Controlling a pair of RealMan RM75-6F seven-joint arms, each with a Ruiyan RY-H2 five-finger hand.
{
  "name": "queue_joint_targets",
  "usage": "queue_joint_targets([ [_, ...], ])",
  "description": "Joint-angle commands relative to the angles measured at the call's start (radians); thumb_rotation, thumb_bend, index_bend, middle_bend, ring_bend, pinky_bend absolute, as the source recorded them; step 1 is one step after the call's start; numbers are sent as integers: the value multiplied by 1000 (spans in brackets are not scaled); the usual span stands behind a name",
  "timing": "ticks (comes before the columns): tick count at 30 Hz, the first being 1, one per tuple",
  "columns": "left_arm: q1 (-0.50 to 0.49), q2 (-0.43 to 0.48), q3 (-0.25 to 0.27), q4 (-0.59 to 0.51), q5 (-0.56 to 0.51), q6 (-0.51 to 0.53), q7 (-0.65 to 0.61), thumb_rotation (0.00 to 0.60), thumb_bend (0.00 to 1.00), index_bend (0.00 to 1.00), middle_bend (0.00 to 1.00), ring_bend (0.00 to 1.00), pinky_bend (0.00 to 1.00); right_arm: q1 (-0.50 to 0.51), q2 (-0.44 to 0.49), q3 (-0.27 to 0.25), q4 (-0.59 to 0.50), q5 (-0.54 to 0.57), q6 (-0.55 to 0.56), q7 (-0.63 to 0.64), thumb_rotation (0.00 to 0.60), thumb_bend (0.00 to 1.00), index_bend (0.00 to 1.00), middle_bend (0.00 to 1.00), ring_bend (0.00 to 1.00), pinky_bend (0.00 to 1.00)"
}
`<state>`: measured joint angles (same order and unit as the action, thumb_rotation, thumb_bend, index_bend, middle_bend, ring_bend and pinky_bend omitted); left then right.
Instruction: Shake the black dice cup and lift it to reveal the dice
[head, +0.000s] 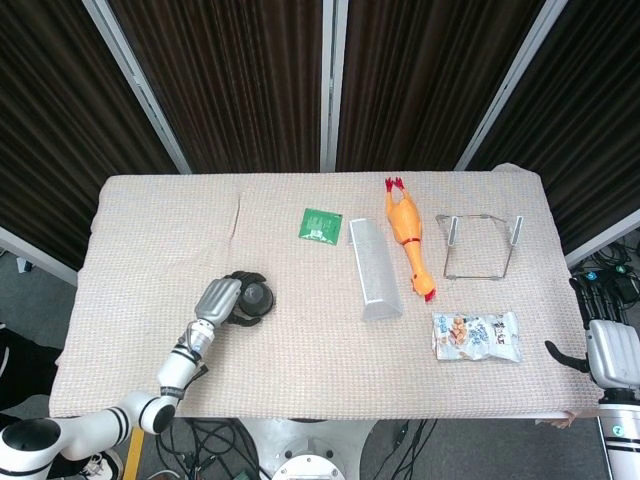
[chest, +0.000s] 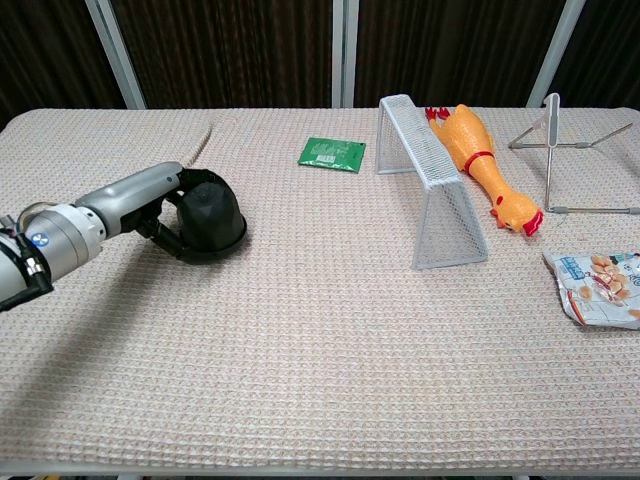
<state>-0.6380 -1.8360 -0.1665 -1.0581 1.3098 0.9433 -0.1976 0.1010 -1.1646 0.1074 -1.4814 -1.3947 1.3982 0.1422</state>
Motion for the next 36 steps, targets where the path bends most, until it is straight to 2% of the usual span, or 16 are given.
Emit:
queue_joint_targets([
  [1,4,15,-8,-14,-1,14,4,600,238,303,372,241,327,0,-1,0,1,1,-1,1,600,92,0,0,0,0],
  [8,15,80,-29,-67,-25,29,33,600,259,404,410,276,362,-1,-5,-1,3,4,-6,3,600,92,0,0,0,0],
  [14,26,151,-53,-118,-56,37,56,600,265,450,420,285,369,-2,-8,-2,6,4,-6,7,600,92,0,0,0,0],
  [17,9,196,-77,-135,-51,53,110,600,266,469,427,290,373,-3,-9,-2,9,5,-6,9,600,92,0,0,0,0],
  [20,-22,257,-130,-189,-41,91,167,600,267,476,428,290,373,-5,-12,-1,12,4,-1,12,600,92,0,0,0,0],
  [24,-54,349,-218,-320,-12,189,264,600,268,482,428,289,373,-10,-16,-5,19,-9,10,23,600,93,0,0,0,0],
  [28,-40,370,-256,-399,-16,289,316,600,264,483,430,290,373,-16,-17,-8,27,-30,32,41,600,94,0,0,0,0],
  [29,-31,366,-247,-404,-34,287,318,600,264,483,431,290,373,-18,-18,-9,30,-33,36,45,600,96,0,0,0,0],
  [31,-9,352,-189,-377,-107,213,325,600,263,483,433,289,373,-18,-22,-12,37,-36,35,50,600,99,0,0,0,0],
  [34,4,323,-79,-281,-221,16,324,600,264,483,433,289,374,-17,-25,-14,41,-35,28,48,600,99,0,0,0,0],
  [36,6,309,-30,-229,-265,-84,317,600,265,484,434,290,376,-16,-29,-14,43,-36,27,45,600,98,0,0,0,0],
])
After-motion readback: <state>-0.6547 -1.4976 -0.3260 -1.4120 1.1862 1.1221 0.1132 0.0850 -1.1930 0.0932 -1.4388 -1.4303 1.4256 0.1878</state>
